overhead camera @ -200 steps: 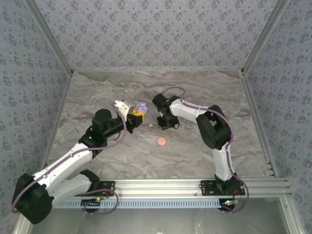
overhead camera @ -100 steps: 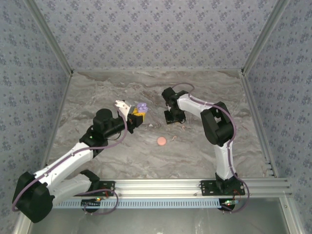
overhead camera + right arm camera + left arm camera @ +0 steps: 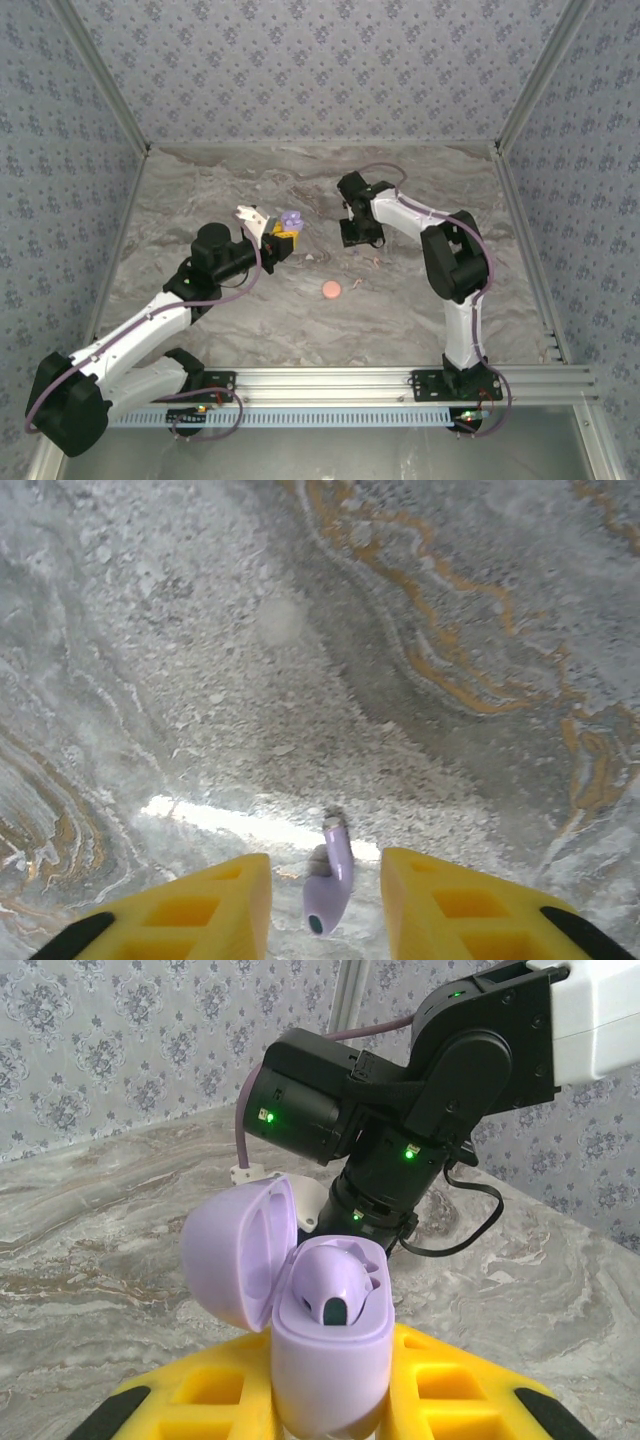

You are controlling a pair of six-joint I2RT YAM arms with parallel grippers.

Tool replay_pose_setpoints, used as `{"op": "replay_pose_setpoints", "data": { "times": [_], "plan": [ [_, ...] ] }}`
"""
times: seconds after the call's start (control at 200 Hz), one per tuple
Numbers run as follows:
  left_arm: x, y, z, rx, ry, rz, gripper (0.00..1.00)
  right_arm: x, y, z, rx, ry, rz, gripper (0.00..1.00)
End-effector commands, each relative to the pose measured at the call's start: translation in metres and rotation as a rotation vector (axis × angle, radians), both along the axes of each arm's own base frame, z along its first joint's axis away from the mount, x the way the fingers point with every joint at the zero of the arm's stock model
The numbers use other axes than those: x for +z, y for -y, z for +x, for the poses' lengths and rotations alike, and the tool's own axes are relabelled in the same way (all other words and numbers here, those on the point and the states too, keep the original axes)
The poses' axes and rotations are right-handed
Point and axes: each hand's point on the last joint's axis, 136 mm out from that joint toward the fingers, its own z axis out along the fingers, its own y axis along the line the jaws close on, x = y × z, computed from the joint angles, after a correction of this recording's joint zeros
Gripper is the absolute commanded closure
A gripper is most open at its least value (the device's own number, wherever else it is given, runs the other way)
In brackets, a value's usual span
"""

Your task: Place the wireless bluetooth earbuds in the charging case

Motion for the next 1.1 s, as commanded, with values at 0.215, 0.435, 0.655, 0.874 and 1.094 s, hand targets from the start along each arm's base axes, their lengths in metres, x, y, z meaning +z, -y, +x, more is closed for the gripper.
{"op": "replay_pose_setpoints", "data": {
  "times": [0.215, 0.435, 0.655, 0.874, 1.094],
  "plan": [
    [0.017, 0.004, 0.000, -0.016, 0.044, -0.031, 0.77, -0.008, 0.021, 0.006, -0.036, -0.027, -0.093, 0.86],
    [0.017, 0.004, 0.000, -0.018, 0.047, -0.029, 0.77, -0.019, 0.017, 0.005, -0.016, -0.054, -0.098, 0.86],
    [0.016, 0.004, 0.000, -0.017, 0.045, -0.027, 0.77, -0.026, 0.005, 0.002, 0.039, -0.077, -0.085, 0.86],
    [0.016, 0.004, 0.000, -0.019, 0.044, -0.027, 0.77, -0.028, -0.016, -0.005, 0.139, -0.088, -0.083, 0.85],
    [0.015, 0.003, -0.001, -0.016, 0.045, -0.026, 0.77, -0.029, -0.029, -0.016, 0.225, -0.104, -0.079, 0.85]
  ]
}}
